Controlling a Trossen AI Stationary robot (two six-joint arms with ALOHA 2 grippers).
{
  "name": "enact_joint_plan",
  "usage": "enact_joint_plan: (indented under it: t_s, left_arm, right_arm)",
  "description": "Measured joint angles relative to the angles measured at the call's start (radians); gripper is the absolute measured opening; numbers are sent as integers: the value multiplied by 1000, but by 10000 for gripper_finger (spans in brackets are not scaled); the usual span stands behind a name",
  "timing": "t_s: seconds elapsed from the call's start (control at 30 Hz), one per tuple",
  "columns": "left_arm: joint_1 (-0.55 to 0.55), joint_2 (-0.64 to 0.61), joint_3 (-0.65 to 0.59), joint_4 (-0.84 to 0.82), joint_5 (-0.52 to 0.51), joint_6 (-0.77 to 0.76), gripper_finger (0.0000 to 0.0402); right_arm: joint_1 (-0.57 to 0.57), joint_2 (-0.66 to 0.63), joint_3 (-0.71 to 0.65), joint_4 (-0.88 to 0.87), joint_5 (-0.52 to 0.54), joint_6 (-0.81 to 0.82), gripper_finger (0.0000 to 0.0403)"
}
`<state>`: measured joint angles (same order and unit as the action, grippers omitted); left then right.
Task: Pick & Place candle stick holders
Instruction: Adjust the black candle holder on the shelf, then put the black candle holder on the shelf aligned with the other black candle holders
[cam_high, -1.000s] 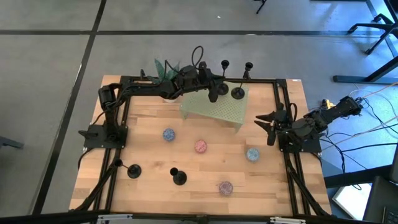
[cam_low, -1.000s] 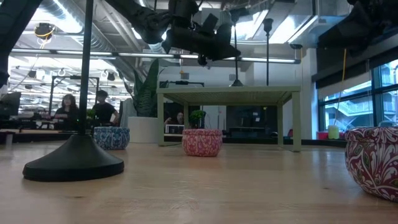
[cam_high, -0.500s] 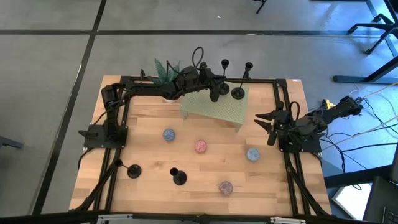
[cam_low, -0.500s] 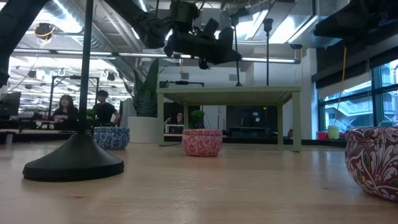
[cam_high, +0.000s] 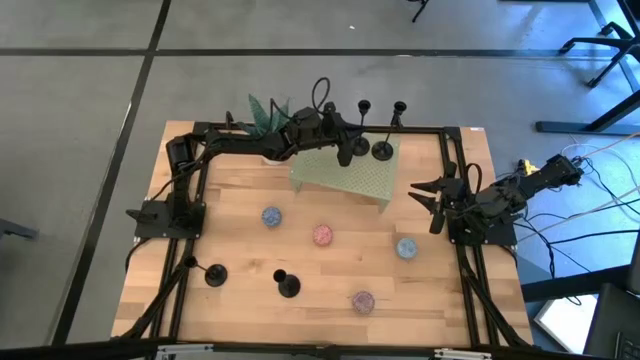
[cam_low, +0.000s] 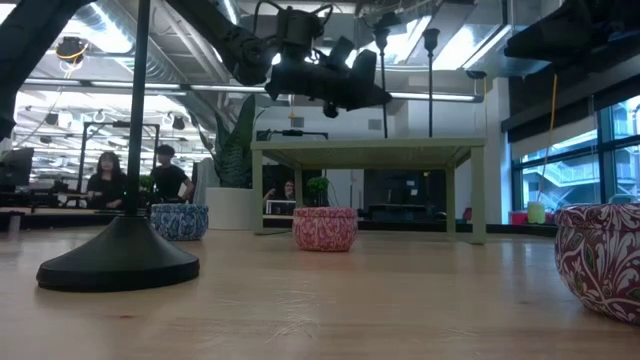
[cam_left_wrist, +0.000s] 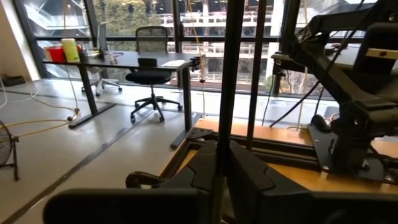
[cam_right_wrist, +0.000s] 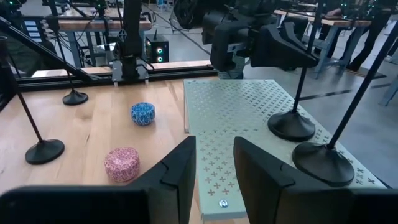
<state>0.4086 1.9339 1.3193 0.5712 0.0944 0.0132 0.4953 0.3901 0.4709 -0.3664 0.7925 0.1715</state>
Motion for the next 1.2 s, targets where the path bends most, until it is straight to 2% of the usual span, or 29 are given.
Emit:
enact_joint_plan:
  t_s: [0.4,0.87,1.2]
  left_arm:
    - [0,1,0,-14,2,26,66]
    - [-6,-8,0,-15,2,26,132]
    - [-18,-90,0,-89,6,39,174]
  right_arm:
    - [0,0,0,0,0,0,113]
    - [0,0,0,0,0,0,113]
    - [0,0,0,1,0,3,113]
